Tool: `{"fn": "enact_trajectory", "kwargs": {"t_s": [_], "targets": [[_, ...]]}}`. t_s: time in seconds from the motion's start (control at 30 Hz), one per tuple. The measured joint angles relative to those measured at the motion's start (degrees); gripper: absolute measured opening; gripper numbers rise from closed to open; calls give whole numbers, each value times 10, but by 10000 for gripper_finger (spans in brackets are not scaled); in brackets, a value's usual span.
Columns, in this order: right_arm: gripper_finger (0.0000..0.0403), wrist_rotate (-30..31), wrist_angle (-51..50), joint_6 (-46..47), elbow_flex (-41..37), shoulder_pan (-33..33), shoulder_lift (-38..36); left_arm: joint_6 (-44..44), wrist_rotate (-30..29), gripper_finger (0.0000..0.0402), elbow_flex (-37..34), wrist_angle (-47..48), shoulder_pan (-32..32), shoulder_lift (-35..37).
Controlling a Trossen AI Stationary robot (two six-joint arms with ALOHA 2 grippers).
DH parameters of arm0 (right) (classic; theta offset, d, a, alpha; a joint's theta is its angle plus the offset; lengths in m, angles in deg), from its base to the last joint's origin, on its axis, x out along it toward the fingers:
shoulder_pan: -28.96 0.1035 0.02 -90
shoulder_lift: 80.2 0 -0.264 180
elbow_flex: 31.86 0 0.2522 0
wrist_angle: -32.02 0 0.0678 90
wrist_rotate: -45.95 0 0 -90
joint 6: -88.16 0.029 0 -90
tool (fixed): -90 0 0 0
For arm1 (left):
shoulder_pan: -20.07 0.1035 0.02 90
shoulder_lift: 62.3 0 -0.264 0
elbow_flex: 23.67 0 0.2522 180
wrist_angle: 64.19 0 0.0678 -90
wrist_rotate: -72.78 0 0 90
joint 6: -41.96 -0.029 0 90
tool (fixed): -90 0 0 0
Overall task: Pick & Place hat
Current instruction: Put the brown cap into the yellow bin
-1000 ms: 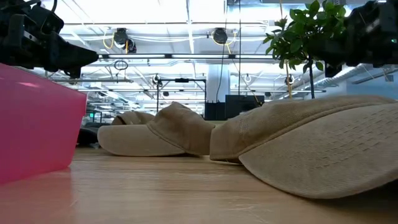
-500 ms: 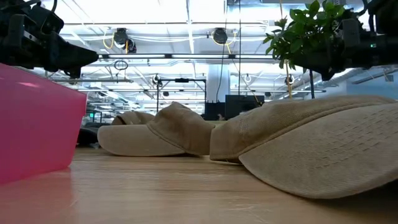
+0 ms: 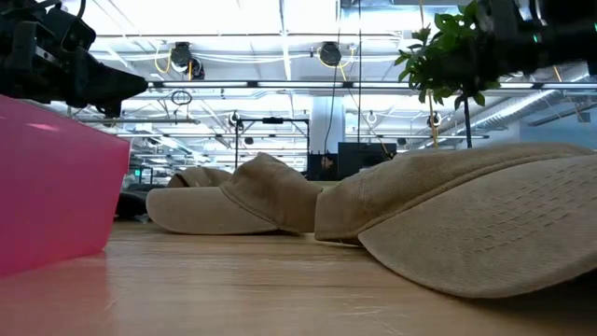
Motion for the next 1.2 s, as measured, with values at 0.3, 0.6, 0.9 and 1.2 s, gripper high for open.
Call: {"fn": "enact_trajectory", "kwargs": {"t_s": [0.3, 0.6, 0.9, 1.2], "targets": [[0, 48, -301, 250, 237, 39, 115, 1, 0, 37, 0, 0, 0, 0], [0, 60, -520, 496, 449, 88, 317, 1, 0, 37, 0, 0, 0, 0], [0, 59, -743, 842, 531, 155, 435, 0, 0, 37, 0, 0, 0, 0], [0, 76, -759, 1126, 437, 242, 434, 1, 0, 37, 0, 0, 0, 0]]}}
